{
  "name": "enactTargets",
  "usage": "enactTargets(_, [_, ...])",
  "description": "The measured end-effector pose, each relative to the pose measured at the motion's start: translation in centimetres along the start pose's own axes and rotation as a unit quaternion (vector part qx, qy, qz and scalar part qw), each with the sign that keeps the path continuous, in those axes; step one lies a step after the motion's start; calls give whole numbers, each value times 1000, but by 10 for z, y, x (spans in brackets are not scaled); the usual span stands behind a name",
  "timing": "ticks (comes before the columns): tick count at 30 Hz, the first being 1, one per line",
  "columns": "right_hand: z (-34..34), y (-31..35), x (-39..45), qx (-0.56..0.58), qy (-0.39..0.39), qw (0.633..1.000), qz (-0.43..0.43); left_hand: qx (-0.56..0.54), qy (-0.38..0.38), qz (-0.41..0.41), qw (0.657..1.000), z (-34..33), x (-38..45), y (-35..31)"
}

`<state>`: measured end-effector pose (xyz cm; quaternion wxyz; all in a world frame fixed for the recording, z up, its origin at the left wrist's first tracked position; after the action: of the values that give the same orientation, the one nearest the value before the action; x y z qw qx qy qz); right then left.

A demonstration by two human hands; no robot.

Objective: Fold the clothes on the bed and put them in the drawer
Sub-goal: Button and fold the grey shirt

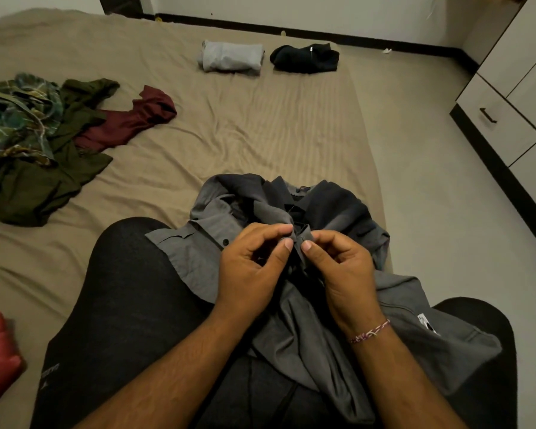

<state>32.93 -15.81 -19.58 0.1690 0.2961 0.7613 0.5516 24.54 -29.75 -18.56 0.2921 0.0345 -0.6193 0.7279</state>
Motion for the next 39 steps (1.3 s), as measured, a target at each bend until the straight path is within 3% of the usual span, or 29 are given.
enactTargets(7, [2, -3, 1, -2, -33, 999, 20, -36, 5, 67, 997, -5, -2, 8])
enactTargets(22, [0, -7, -1, -33, -18, 999, 40, -55, 25, 76, 995, -10, -2, 12])
enactTargets(39, [-5, -8, 1, -96, 8, 991, 92, -136, 68, 225, 962, -19, -1, 24])
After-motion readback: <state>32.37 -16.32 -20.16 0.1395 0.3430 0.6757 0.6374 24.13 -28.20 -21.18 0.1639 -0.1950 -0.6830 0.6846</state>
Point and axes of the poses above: each hand's wrist, its own x-axis towards the middle knuckle, its own z-axis out of the back of the hand, y = z × x, the point moved 4 cm from there along x, towards the middle knuckle, and after that the axes turned 11 degrees about x, right-handed, at the moved point
